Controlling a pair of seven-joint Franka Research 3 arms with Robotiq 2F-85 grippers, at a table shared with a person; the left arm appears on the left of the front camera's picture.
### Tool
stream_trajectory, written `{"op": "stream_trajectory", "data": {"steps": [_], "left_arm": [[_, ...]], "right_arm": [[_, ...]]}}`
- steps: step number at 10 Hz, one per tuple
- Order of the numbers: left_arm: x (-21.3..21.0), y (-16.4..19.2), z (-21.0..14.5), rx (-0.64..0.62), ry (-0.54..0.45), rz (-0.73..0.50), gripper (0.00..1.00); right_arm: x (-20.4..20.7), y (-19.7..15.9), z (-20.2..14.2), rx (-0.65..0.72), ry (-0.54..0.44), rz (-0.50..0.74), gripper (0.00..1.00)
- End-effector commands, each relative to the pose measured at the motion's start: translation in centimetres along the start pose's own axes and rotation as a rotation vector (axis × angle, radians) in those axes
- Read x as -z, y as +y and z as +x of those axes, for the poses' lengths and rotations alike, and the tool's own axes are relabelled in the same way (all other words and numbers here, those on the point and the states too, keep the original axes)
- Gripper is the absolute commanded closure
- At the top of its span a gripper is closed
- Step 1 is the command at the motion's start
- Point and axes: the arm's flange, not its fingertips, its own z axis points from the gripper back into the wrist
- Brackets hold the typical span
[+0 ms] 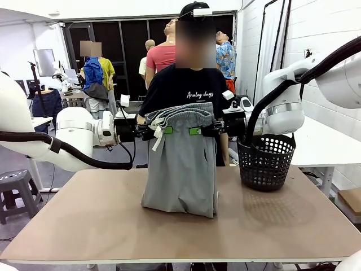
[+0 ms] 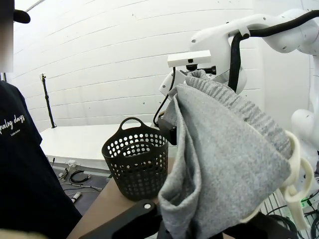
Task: Fold the training pants.
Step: Fold the Training pants in half.
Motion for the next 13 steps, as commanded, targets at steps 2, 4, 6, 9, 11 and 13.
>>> {"op": "stream_trajectory", "data": {"steps": [2, 4, 6, 9, 11, 13], "left_arm": [[0.06, -0.08, 0.48, 0.016, 0.008, 0.002, 1.0], [0.06, -0.08, 0.48, 0.016, 0.008, 0.002, 1.0], [0.06, -0.08, 0.48, 0.016, 0.008, 0.002, 1.0], [0.06, -0.08, 0.48, 0.016, 0.008, 0.002, 1.0], [0.06, -0.08, 0.48, 0.016, 0.008, 0.002, 1.0], [0.06, -0.08, 0.48, 0.016, 0.008, 0.002, 1.0]], "right_arm": [[0.07, 0.29, 0.02, 0.012, -0.031, -0.005, 1.0], [0.07, 0.29, 0.02, 0.012, -0.031, -0.005, 1.0], [0.07, 0.29, 0.02, 0.012, -0.031, -0.005, 1.0], [0.07, 0.29, 0.02, 0.012, -0.031, -0.005, 1.0], [0.07, 0.29, 0.02, 0.012, -0.031, -0.005, 1.0], [0.07, 0.29, 0.02, 0.012, -0.031, -0.005, 1.0]]}}
